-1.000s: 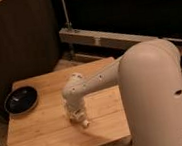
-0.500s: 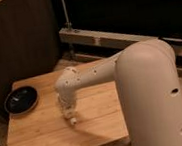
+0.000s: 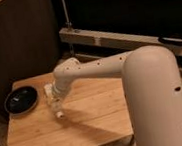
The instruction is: Place the bottle in the ceramic bowl
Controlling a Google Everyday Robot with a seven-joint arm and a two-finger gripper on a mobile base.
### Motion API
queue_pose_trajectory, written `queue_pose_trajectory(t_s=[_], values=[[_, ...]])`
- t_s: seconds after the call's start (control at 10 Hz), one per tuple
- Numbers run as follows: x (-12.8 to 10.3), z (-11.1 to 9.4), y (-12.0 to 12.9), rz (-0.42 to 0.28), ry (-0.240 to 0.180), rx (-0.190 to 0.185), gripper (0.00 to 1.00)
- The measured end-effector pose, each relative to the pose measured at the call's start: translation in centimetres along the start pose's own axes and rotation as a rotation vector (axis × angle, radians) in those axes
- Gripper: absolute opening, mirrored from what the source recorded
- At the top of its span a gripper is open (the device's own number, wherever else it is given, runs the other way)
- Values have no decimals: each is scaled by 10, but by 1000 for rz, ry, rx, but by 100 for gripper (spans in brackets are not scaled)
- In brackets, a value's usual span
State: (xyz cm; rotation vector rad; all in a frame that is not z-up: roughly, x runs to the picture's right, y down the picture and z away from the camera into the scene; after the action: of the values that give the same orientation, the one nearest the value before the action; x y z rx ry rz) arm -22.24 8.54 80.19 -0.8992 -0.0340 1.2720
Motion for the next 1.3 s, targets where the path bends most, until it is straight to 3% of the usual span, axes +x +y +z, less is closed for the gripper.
queue_pose_trajectory(t_s=[0.4, 0.7, 1.2, 1.3], values=[[-50, -3, 19, -67, 10, -92, 0], [-76, 14, 39, -98, 33, -147, 0], [-94, 40, 68, -154, 68, -199, 0], [-94, 47, 77, -167, 79, -207, 5]])
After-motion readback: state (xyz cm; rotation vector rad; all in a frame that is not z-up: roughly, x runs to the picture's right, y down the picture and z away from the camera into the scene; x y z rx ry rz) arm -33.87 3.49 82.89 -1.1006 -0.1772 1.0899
